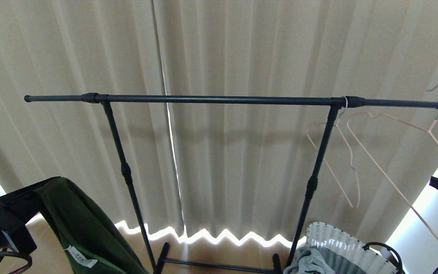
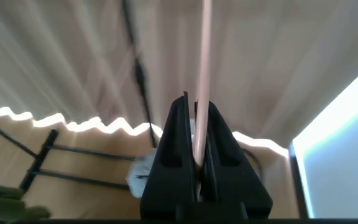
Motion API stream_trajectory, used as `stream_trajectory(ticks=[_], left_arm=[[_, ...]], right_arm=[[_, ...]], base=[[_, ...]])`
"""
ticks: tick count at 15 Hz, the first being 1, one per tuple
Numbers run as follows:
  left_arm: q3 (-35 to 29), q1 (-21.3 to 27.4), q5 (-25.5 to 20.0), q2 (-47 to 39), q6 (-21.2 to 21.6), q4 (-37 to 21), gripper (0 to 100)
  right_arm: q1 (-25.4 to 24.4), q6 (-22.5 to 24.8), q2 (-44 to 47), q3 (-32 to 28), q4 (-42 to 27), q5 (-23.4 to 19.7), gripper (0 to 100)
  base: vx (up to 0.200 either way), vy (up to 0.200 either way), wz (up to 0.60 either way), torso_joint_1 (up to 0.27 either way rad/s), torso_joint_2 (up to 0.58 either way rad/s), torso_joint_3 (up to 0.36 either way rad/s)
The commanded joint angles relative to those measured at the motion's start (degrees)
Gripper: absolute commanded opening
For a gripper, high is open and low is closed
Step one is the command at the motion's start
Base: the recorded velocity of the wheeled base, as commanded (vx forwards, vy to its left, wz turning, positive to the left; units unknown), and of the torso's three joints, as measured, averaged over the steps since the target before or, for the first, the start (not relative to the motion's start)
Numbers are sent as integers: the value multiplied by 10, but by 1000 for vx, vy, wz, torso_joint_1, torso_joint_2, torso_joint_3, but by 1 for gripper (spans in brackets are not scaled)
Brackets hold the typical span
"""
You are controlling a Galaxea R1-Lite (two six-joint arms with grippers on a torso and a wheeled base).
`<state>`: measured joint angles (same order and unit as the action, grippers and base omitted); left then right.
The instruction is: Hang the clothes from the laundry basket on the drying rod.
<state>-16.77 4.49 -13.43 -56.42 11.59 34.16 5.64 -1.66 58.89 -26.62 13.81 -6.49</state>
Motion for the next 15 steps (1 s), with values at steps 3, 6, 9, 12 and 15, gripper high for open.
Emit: stream_trajectory(ticks=[3,6,9,12,15], left_arm=[[2,0,0,0,1,1,0],[3,1,0,4,3,1,0],[5,2,0,8,4,1,0],[6,2,0,8,3,1,0],[5,2,0,8,4,0,0]], right_arm=[[0,0,0,0,0,0,0],[0,0,-3,1,0,0,0],[0,0,-3,8,0,0,0],[0,0,-4,10,1,0,0],[-1,0,-6,5,1,-1,0]], base=[[0,200,0,2,-2,5],[0,0,0,0,0,0],[0,0,0,0,0,0],[0,0,0,0,0,0],[0,0,0,0,0,0]])
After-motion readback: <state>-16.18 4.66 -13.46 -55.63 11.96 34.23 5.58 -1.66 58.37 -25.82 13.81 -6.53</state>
